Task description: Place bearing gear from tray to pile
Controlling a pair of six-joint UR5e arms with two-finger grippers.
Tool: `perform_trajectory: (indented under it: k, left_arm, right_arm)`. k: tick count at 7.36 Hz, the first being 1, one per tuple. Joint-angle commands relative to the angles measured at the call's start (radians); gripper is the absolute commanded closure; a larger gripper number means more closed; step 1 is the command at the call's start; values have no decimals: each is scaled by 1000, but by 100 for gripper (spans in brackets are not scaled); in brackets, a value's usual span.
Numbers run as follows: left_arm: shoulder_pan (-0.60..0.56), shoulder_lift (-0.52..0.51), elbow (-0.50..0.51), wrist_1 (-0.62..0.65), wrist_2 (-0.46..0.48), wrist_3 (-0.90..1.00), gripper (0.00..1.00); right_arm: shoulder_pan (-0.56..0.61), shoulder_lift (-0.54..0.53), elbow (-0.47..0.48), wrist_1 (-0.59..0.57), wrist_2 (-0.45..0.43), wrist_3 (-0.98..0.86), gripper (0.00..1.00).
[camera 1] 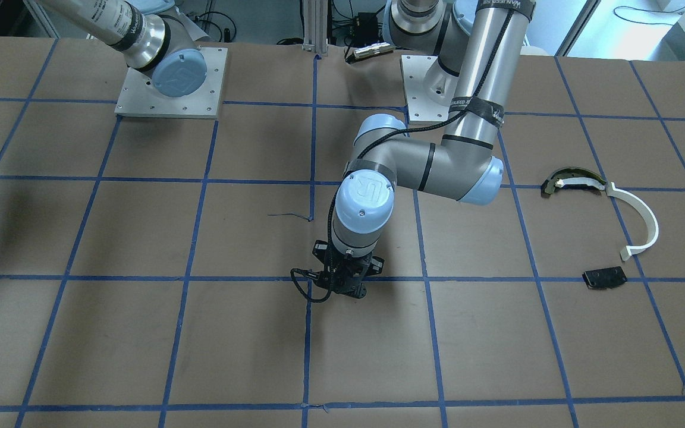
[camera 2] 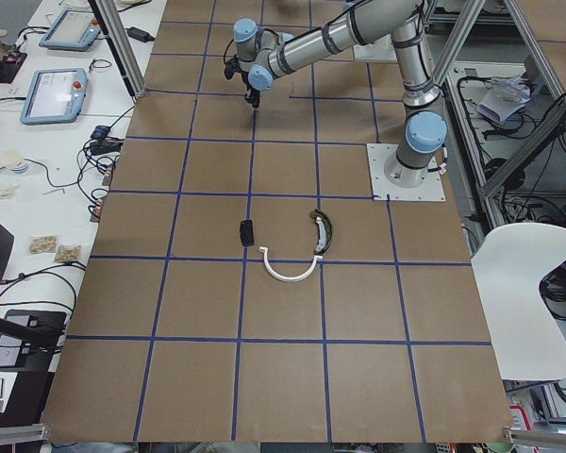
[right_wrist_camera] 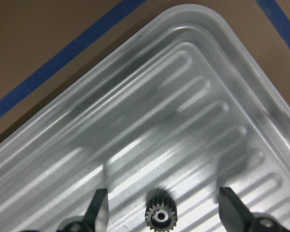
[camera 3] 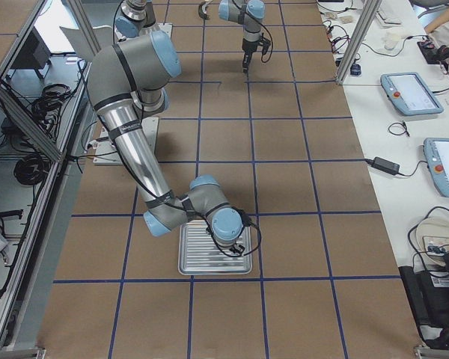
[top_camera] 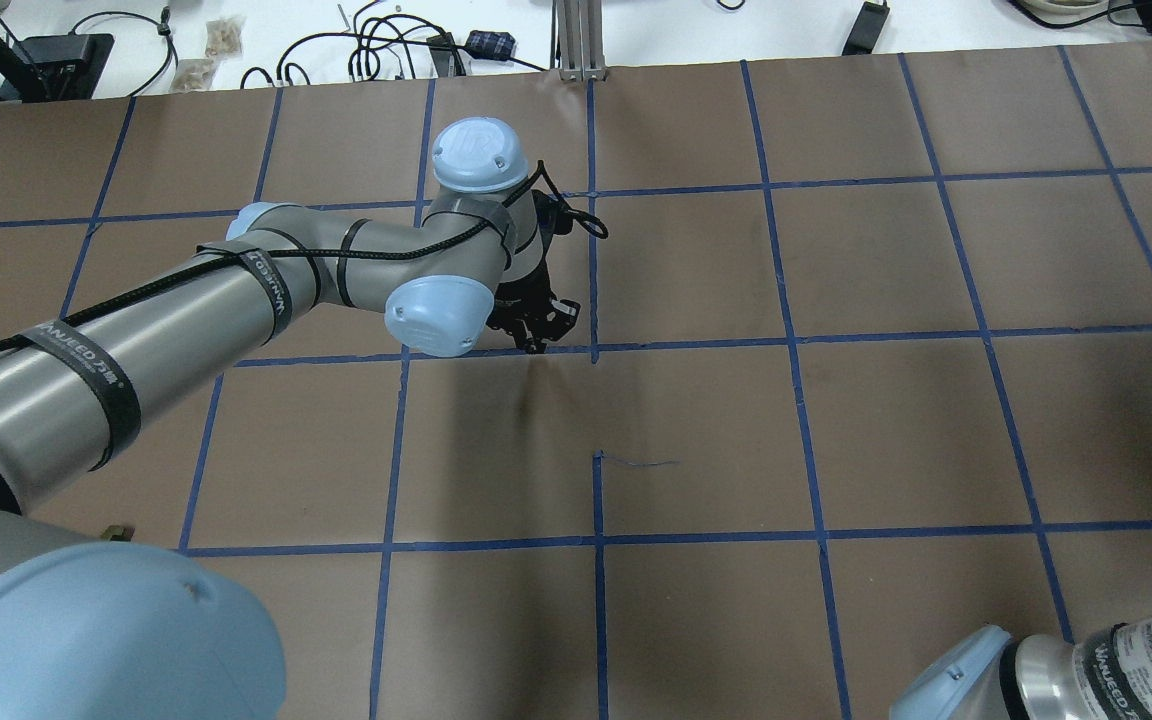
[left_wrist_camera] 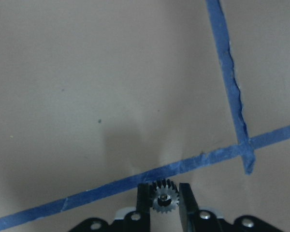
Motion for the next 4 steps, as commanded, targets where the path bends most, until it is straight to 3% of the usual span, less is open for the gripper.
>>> perform_trajectory:
  k: [1, 2, 3, 4]
  left_arm:
    - [117, 46, 45, -74, 15, 24, 100]
    - [213, 69, 46, -116, 25, 71, 100]
    - [307, 94, 43, -165, 44, 183, 100]
    - [406, 111, 25, -177, 122, 336, 100]
  right_arm:
    - [-2, -2, 4, 3, -3, -5, 60]
    - [-2, -2, 2, 4, -2, -11, 76]
    - [-2, -2, 2, 4, -1, -13, 86]
    - [-2, -4, 2, 7, -6, -14, 96]
